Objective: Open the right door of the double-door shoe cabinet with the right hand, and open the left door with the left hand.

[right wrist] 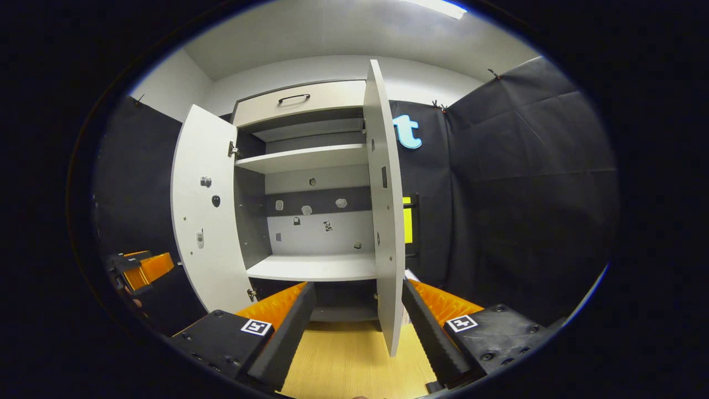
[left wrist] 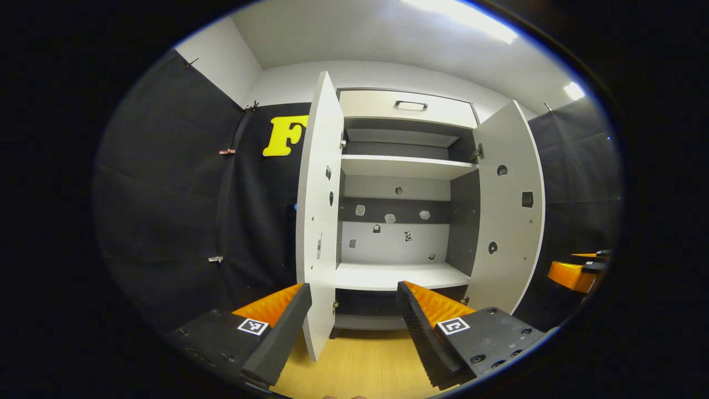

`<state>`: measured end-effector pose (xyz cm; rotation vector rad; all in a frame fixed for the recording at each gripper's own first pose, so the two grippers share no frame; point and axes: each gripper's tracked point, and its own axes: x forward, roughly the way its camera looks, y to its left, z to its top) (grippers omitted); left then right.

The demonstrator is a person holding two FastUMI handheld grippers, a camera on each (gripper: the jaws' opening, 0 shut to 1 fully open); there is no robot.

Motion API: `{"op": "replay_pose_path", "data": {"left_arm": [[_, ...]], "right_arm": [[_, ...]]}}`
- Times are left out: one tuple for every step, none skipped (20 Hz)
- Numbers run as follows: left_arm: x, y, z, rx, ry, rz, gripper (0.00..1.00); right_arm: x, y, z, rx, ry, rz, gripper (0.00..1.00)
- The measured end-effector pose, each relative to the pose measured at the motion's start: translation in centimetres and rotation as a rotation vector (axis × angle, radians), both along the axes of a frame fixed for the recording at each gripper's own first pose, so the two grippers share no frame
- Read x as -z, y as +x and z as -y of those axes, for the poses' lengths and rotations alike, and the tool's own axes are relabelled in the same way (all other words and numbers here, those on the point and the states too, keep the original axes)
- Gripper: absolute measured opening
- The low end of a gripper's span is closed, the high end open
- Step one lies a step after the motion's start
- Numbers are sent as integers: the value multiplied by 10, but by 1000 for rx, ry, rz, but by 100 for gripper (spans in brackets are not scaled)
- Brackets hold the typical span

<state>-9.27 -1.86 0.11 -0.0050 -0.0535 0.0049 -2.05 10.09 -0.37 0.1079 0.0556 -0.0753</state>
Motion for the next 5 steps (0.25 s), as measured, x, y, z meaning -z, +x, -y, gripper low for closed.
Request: {"op": "replay_pose_path", "data": {"left_arm": [[1, 2, -2, 2, 1, -3, 95], [6, 2, -5, 0, 9, -8, 95], [9, 1, -7, -3, 23, -12, 95], [13, 0, -10, -7, 42, -13, 95], [17, -1, -11, -2, 63, -15, 95]], "right_arm": [[1, 2, -1, 0, 3, -1, 98], [3, 5, -3, -3, 10, -3, 98], [6, 7, -4, -4, 17, -8, 98], [10, 6, -5, -9, 28, -16, 98], [13, 6, -8, -20, 39, -14, 98]]}}
